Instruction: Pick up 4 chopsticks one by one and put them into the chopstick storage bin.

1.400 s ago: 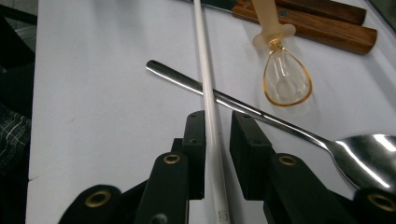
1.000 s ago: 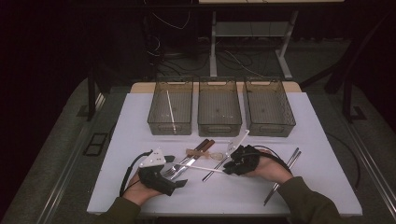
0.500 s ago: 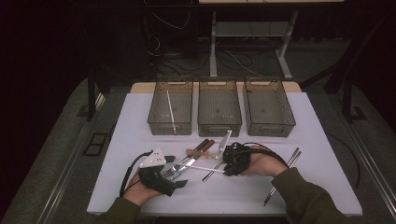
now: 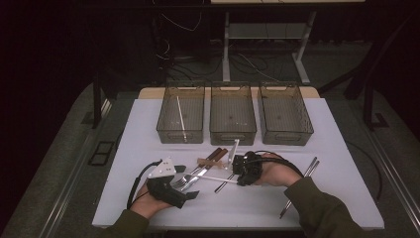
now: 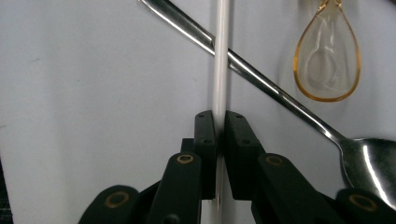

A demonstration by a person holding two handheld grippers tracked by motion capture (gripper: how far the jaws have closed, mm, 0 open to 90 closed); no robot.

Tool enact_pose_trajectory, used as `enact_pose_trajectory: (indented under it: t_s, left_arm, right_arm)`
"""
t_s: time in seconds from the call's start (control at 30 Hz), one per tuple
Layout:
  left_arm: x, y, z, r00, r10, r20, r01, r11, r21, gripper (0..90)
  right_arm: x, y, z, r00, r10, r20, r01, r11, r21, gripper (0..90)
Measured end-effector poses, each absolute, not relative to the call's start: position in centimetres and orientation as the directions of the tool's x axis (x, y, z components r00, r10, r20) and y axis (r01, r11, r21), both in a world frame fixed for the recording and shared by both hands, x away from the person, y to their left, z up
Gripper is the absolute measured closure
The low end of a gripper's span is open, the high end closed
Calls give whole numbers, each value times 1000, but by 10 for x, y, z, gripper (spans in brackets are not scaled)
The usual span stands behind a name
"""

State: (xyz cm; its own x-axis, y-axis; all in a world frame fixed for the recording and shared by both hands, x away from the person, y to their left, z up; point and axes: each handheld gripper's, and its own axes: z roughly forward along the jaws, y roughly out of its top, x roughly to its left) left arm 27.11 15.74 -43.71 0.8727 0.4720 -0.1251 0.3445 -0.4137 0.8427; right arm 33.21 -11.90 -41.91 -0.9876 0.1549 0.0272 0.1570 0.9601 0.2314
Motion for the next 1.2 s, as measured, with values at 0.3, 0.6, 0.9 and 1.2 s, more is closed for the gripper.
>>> enact_pose_trajectory:
  t_s: [0.3,0.6,0.9,1.2]
  left_arm:
    - [271,157,-437,871,475,-123,345,-415,842,13]
    - [272,159,-438,868,481,-125,350,-411,842,13]
    - [273,164,-440,855,497,-147,368,-383,847,0]
    - [274,164,-440,852,501,-151,374,-382,845,0]
  right_arm:
    - [334,-137,-417,-973,223,68,232,905,358,841]
    - [339,-158,-415,-942,316,114,330,808,488,841]
    - [341,-169,-411,-905,396,157,412,717,562,841]
    - [345,-176,-408,-857,472,207,485,601,636,841]
